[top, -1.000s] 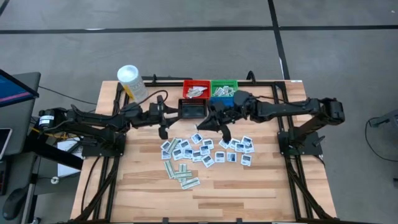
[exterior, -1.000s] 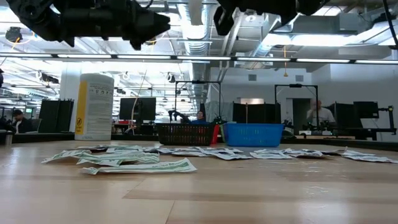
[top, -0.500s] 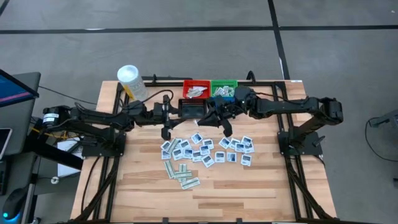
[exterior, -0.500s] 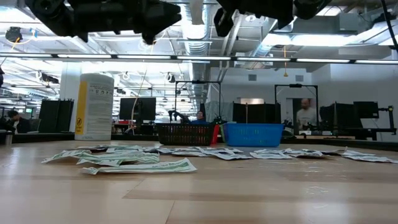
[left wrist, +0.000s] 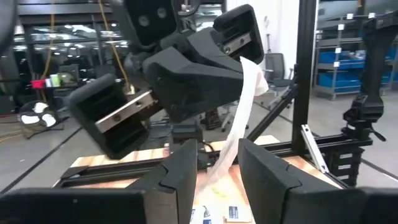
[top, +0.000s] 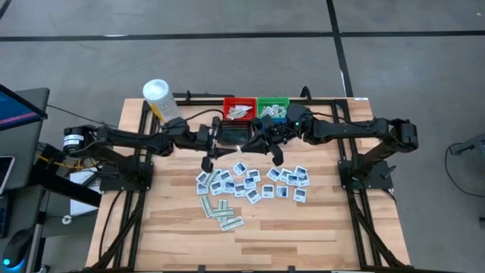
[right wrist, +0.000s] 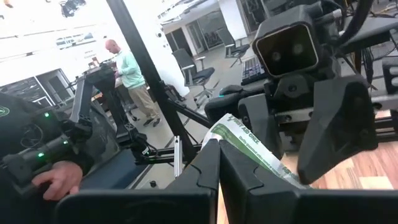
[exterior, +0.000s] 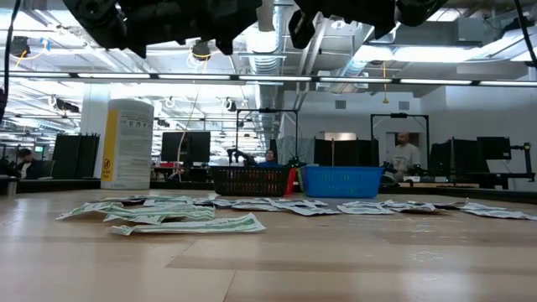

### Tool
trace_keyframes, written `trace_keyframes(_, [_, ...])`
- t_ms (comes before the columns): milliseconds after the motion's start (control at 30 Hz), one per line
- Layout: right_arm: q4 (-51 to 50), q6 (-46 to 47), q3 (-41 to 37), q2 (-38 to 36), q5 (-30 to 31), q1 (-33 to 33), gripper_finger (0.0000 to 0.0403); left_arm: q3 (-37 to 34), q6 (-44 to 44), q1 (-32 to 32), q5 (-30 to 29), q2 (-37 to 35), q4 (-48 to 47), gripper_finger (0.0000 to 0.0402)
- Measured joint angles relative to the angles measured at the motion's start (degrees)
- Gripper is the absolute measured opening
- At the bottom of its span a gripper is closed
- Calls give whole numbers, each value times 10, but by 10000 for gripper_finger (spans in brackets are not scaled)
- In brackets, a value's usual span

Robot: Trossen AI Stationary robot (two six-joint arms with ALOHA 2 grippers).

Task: Pick & Place First Aid Supplies
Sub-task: Put the bandage into the red basket

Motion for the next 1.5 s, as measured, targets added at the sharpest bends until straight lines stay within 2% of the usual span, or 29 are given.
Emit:
trace_keyframes(167, [3, 0, 0, 0, 0, 0, 0, 18, -9, 0, 24, 23, -1, 112])
trace_keyframes(400, [4, 0, 0, 0, 1, 0, 0, 23, -17, 0, 28, 28, -1, 98])
trace_keyframes(533, [4, -3, 0, 0, 2, 0, 0, 23, -17, 0, 28, 28, -1, 70])
trace_keyframes(667, [4, -5, 0, 0, 2, 1, 0, 23, -18, 0, 28, 28, -1, 15])
trace_keyframes(867, [-27, -27, 0, -1, 5, 1, 3, 23, -18, -2, 26, 28, -10, 8])
trace_keyframes(967, [-42, -37, 0, -1, 14, 1, 25, 23, -18, -1, 19, 28, -16, 7])
trace_keyframes(1333, [-80, -60, 0, -1, 52, -34, 153, 22, -18, 49, 4, 30, -24, 7])
trace_keyframes(1500, [-132, -96, 0, -1, 71, -62, 187, 22, -18, 81, -18, 55, -25, 8])
